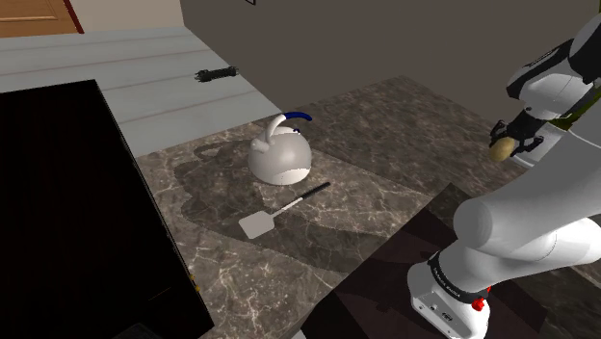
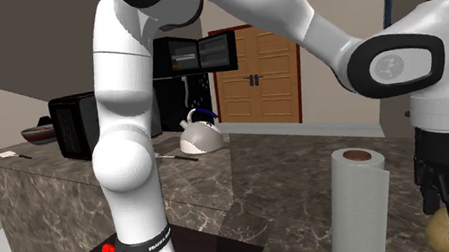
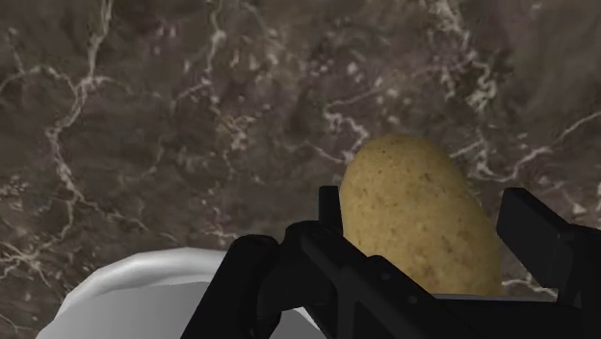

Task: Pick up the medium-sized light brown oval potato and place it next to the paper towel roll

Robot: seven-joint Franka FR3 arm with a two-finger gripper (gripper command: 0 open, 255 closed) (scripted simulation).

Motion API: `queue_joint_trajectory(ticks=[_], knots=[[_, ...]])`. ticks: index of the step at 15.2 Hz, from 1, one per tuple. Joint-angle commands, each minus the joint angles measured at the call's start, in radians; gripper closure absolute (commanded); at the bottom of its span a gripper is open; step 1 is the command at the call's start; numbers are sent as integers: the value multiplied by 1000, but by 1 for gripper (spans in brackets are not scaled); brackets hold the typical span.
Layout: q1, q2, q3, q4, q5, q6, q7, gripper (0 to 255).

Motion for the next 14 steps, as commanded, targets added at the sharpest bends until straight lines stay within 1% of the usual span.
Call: queue_joint_trajectory(ticks=[1,9,10,14], knots=[[-4,19,4,-14,13,15,-9,255],[-3,19,3,-14,13,15,-10,255],[-2,20,3,-17,14,18,-10,0],[-1,17,3,-18,11,17,-8,0]])
